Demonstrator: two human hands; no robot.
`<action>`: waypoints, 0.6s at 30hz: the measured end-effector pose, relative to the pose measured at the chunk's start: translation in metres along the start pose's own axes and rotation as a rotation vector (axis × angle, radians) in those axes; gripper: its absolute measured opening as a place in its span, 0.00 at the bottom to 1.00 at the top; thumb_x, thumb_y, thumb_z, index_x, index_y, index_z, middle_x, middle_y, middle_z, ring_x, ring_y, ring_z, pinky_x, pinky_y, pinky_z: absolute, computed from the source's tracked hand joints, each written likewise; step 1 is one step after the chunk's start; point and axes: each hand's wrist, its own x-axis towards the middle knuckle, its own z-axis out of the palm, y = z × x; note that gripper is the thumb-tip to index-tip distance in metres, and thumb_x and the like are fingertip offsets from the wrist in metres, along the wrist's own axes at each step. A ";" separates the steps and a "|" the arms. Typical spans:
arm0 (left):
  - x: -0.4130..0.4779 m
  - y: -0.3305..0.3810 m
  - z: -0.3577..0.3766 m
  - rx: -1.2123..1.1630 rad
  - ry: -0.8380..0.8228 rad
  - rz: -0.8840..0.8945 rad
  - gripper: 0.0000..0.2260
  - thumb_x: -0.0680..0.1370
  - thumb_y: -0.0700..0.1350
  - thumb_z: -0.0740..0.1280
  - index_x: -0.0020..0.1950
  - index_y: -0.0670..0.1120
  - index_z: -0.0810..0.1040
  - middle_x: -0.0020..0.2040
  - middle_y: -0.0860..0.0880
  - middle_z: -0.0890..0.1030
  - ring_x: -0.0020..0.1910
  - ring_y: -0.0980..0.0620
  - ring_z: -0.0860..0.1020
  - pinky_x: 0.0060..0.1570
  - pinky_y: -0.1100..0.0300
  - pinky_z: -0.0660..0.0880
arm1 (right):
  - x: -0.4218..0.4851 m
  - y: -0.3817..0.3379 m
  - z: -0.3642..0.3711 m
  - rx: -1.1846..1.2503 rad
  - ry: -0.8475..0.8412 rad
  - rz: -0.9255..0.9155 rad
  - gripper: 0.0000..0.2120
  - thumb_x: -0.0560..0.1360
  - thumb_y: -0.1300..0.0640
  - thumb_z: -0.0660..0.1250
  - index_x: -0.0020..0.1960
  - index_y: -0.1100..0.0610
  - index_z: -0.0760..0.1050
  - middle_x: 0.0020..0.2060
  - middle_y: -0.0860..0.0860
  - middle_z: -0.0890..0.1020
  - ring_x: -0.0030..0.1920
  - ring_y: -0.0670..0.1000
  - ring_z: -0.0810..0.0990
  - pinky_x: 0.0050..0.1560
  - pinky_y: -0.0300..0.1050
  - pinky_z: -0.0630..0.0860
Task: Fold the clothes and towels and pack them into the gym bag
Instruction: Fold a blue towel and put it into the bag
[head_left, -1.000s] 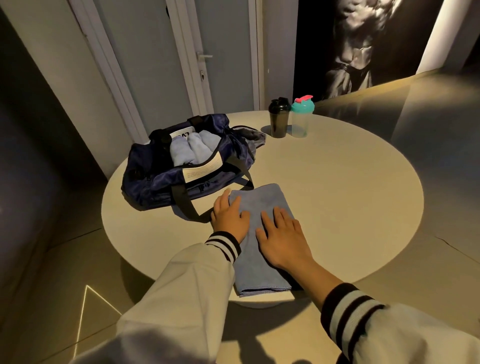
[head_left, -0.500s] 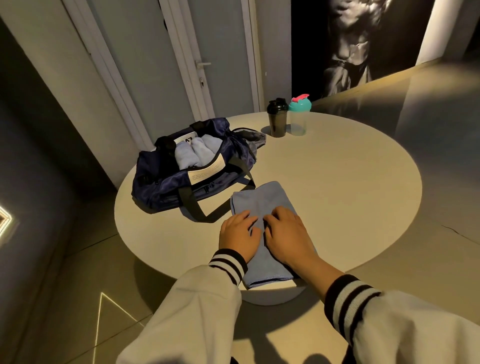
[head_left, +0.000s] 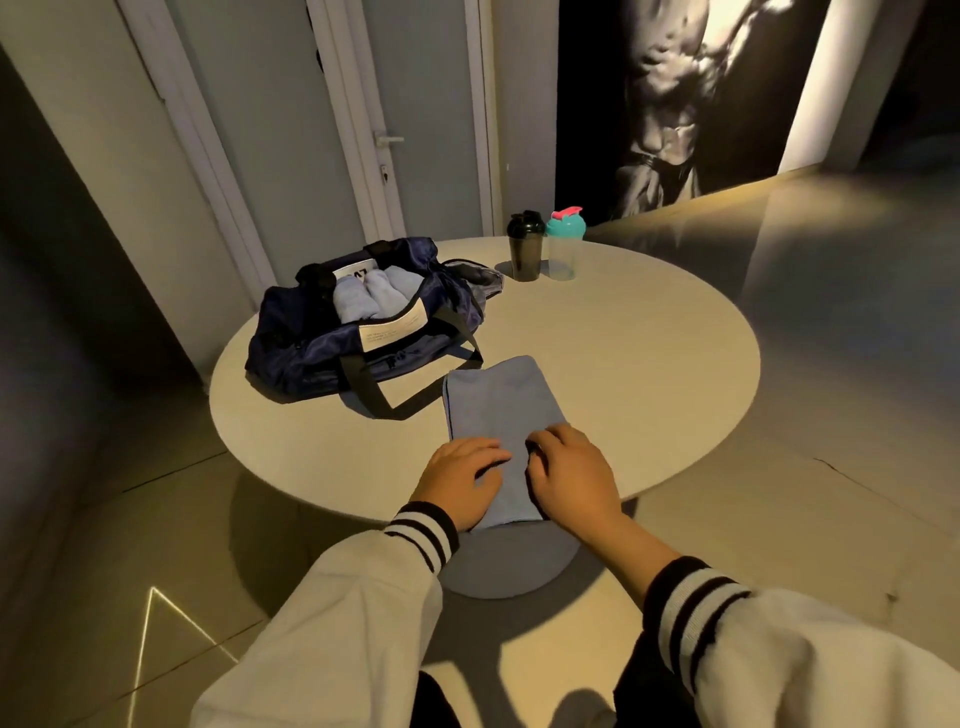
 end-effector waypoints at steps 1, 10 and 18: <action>-0.005 0.001 0.002 0.042 -0.038 -0.006 0.16 0.83 0.48 0.61 0.70 0.55 0.75 0.73 0.54 0.72 0.72 0.51 0.67 0.73 0.57 0.59 | -0.006 0.000 0.000 0.027 0.028 -0.019 0.12 0.77 0.54 0.61 0.55 0.54 0.80 0.49 0.53 0.79 0.46 0.56 0.77 0.44 0.48 0.73; -0.037 0.003 0.001 0.107 0.026 0.020 0.17 0.85 0.50 0.57 0.74 0.53 0.70 0.77 0.52 0.66 0.75 0.51 0.64 0.73 0.58 0.57 | -0.044 0.010 -0.013 0.118 -0.088 -0.067 0.20 0.82 0.48 0.56 0.67 0.54 0.77 0.62 0.49 0.80 0.65 0.54 0.75 0.62 0.53 0.72; -0.057 0.006 0.000 0.216 -0.132 0.085 0.21 0.78 0.57 0.68 0.69 0.58 0.68 0.81 0.51 0.58 0.80 0.48 0.54 0.76 0.52 0.53 | -0.058 0.001 -0.016 0.100 -0.131 0.008 0.17 0.83 0.48 0.55 0.69 0.51 0.72 0.65 0.48 0.76 0.68 0.54 0.69 0.62 0.52 0.66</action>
